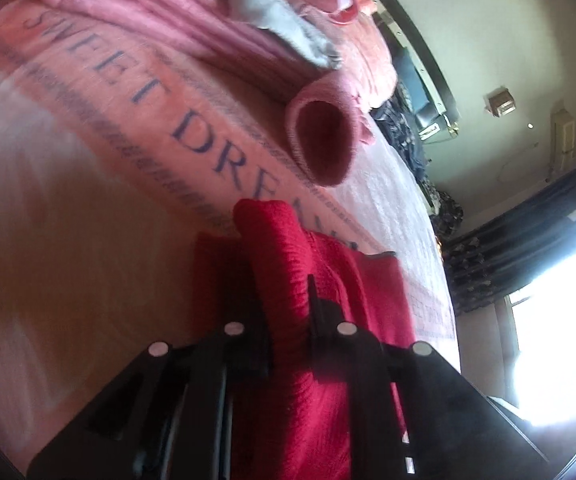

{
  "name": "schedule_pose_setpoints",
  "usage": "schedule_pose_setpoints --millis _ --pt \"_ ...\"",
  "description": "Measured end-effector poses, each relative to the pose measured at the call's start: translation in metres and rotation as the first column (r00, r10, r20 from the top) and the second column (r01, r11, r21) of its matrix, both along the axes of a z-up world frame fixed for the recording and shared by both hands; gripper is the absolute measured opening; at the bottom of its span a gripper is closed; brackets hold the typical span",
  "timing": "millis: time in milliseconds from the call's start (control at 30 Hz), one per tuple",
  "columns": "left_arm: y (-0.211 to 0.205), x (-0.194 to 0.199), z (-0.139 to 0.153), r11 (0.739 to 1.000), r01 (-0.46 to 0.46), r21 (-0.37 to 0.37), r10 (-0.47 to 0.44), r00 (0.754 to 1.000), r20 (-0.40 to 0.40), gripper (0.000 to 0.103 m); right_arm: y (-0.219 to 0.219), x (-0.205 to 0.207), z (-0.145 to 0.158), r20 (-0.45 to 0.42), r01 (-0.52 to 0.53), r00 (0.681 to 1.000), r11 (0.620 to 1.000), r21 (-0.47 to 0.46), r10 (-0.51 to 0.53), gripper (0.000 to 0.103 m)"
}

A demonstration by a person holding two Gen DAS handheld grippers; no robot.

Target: Fold small clothes

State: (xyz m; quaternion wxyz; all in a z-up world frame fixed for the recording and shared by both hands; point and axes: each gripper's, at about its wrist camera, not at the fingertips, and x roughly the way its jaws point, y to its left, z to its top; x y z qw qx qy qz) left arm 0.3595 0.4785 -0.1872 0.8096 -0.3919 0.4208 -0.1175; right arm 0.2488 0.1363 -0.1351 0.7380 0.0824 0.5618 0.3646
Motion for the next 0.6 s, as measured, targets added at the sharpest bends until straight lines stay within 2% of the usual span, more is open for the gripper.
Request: schedule_pose_setpoints --millis 67,167,233,267,300,400,467,600 --pt "0.006 -0.001 -0.018 1.000 -0.016 -0.021 0.015 0.998 -0.054 0.012 0.003 -0.003 -0.003 0.022 -0.005 1.000 1.000 -0.003 0.005 0.051" --pt "0.008 0.000 -0.014 0.999 -0.004 -0.040 0.001 0.998 -0.062 0.017 0.009 0.001 -0.002 0.034 -0.017 0.999 1.000 -0.024 0.018 0.053" --pt "0.006 0.000 -0.003 1.000 0.020 -0.020 -0.021 0.997 -0.073 0.029 0.010 -0.003 0.000 0.037 -0.019 0.999 1.000 -0.009 0.019 0.053" --pt "0.006 -0.005 0.002 0.999 0.033 -0.009 -0.034 0.996 -0.081 0.041 0.004 -0.004 0.003 0.039 -0.012 0.999 1.000 0.010 0.012 0.054" --pt "0.006 -0.010 0.008 0.999 0.047 0.008 -0.046 0.994 -0.094 0.045 -0.001 -0.008 0.007 0.041 -0.001 0.999 1.000 0.022 0.000 0.054" --pt "0.005 -0.043 0.019 0.996 0.084 0.025 -0.080 0.989 -0.122 0.048 -0.021 -0.015 0.012 0.046 0.048 0.998 0.998 0.036 -0.049 0.059" --pt "0.004 -0.077 0.022 0.995 0.099 -0.018 -0.100 0.986 -0.132 0.052 -0.027 -0.020 0.012 0.042 0.063 0.997 0.998 0.023 -0.064 0.063" --pt "-0.010 -0.128 0.017 0.991 0.135 -0.024 -0.137 0.971 -0.196 0.054 -0.028 -0.024 0.000 0.014 0.068 0.998 0.998 -0.011 -0.068 0.064"
